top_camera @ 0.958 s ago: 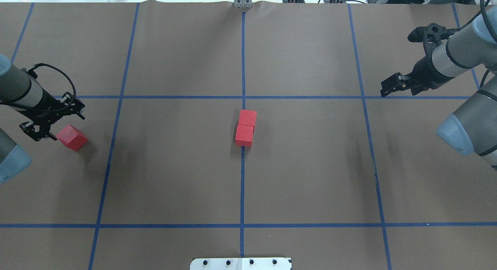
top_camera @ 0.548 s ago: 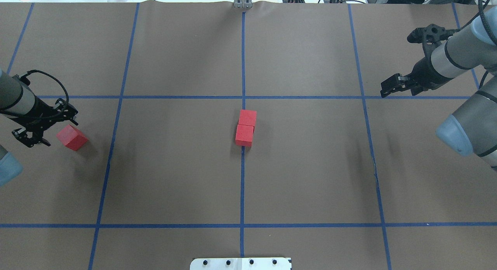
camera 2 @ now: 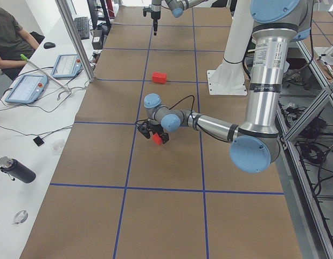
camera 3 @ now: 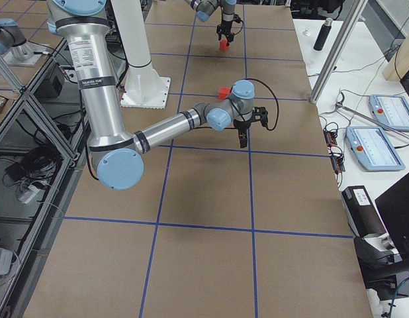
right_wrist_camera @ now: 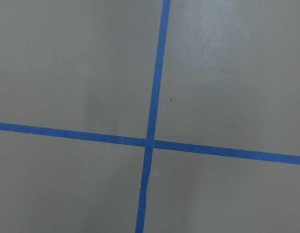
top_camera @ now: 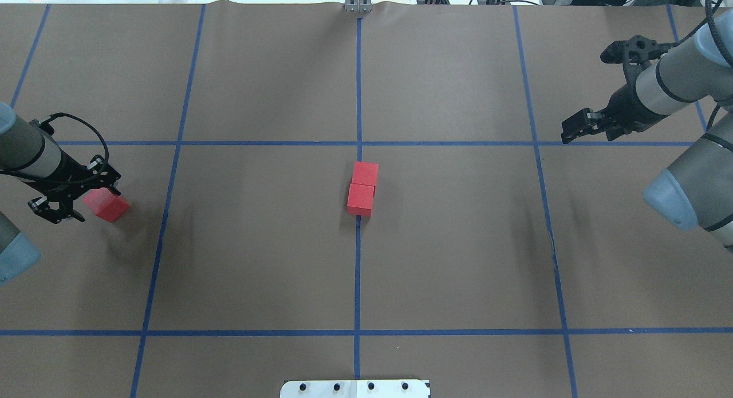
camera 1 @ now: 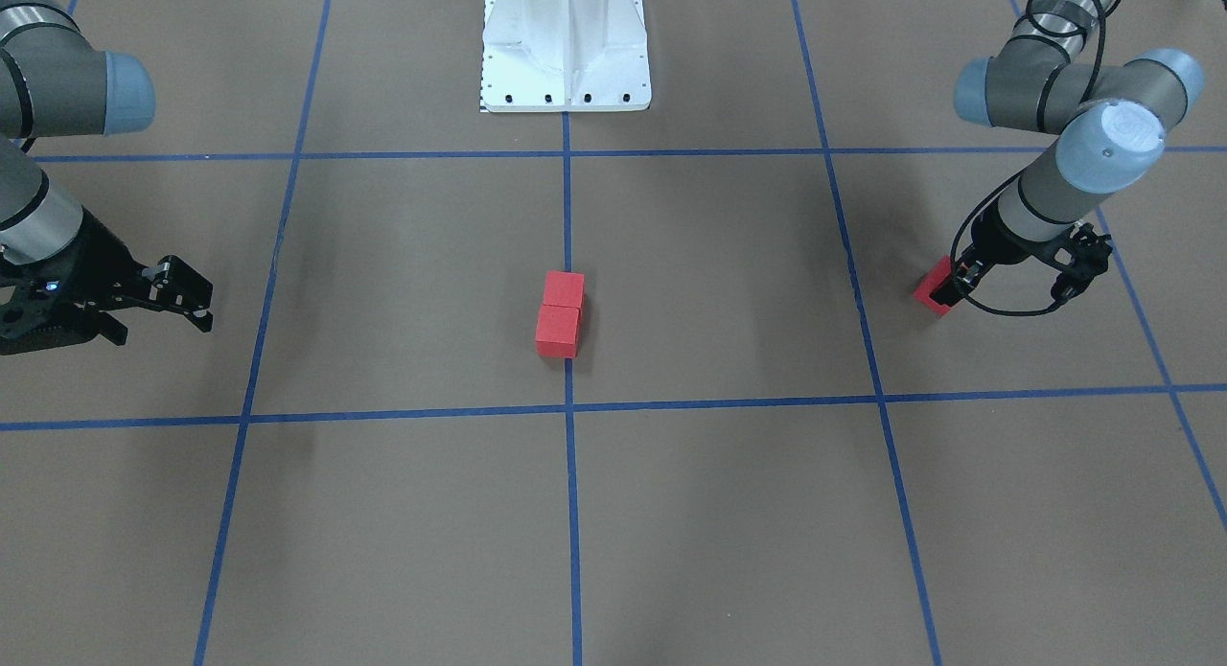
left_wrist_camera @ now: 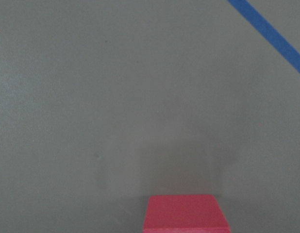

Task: Form red blocks into L shape at center
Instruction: 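Move the left gripper to the remaining red cube and grasp it, then carry the cube with the left gripper beside the center cube, on the left-arm side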

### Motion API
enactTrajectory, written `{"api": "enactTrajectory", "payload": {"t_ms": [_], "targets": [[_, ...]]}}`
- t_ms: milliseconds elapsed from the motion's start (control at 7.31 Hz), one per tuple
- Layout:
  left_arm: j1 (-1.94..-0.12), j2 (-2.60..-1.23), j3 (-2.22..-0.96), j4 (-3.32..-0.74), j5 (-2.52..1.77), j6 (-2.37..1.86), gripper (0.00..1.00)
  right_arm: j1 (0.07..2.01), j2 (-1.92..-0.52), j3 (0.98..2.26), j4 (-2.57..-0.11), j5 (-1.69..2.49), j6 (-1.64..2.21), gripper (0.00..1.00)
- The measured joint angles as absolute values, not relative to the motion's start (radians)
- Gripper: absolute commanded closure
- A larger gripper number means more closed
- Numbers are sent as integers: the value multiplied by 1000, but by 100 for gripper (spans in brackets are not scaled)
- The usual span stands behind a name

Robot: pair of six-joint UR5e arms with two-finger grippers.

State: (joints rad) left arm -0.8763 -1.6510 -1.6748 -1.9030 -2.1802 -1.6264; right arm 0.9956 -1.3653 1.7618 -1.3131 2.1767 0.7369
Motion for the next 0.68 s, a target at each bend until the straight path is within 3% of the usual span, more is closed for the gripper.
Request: {"api": "enactTrajectory", "payload": {"t_ms": [411,684], "targets": [[-882,-1748,-1669,-1868,-2188,-1623,100,996,-1365,1758,-1313,2177,736,1],[-895,-1964,-1662,-1653,-2186,-1645,100,996,-1365,1756,-1313,2177,736,1]]}}
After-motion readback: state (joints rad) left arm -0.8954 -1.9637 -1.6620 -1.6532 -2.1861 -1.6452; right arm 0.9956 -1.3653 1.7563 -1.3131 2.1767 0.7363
